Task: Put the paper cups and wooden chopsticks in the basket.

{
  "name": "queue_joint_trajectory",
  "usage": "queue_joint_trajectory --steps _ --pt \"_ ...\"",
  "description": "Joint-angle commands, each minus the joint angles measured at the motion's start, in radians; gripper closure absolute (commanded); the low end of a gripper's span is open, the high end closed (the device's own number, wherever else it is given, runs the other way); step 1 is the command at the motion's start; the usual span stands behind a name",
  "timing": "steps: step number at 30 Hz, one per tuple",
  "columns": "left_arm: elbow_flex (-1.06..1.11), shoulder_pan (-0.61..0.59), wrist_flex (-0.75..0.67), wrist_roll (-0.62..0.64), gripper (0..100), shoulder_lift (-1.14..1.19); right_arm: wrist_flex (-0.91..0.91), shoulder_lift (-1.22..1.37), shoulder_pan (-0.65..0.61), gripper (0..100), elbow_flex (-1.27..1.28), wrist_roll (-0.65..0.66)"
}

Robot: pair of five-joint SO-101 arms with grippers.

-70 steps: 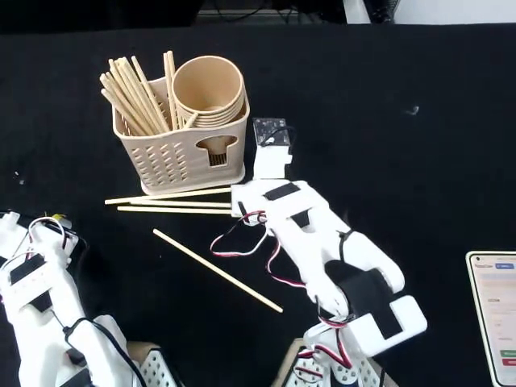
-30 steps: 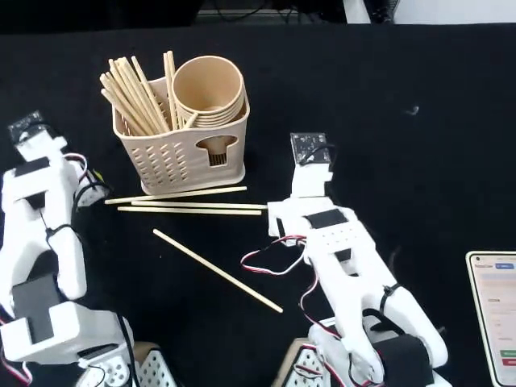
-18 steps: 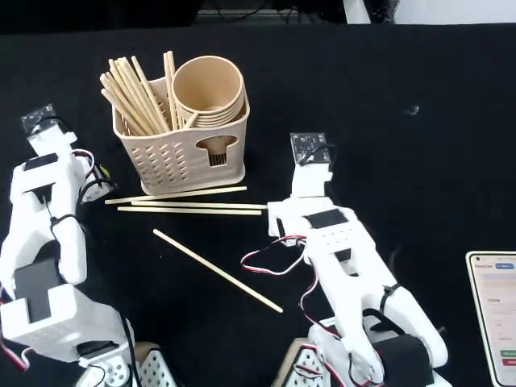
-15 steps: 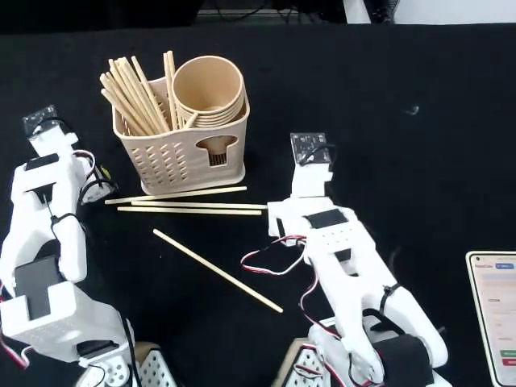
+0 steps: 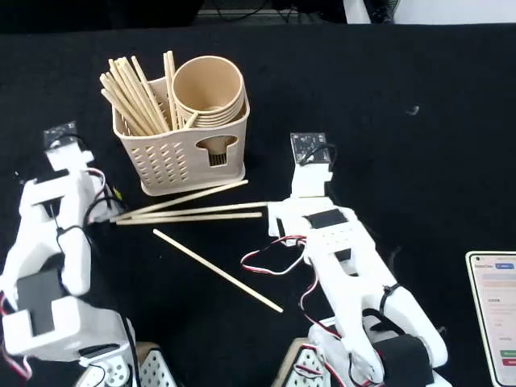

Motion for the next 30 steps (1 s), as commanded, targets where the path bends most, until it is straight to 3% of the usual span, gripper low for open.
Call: queue_joint_trajectory --steps 1,9,16,21,26,30 --pt "0.099 0.025 0.061 -0.172 79 -0.161 -0.018 -0.042 0.015 87.4 -0.001 0.011" --pt "0.265 0.024 0.173 -0.39 79 -0.419 -0.018 -0.045 0.015 87.4 -0.001 0.011" --pt "0.243 -0.019 0.221 -0.43 79 -0.663 -0.018 -0.044 0.015 87.4 -0.001 0.011" --pt "0.28 0.157 0.351 -0.589 78 -0.746 -0.018 -0.045 0.015 87.4 -0.001 0.011" --pt "0.297 0.288 0.347 -0.618 78 -0.712 -0.018 -0.045 0.017 87.4 -0.001 0.011" --pt "0.302 0.297 0.256 -0.624 78 -0.655 -0.018 -0.045 0.017 87.4 -0.001 0.011"
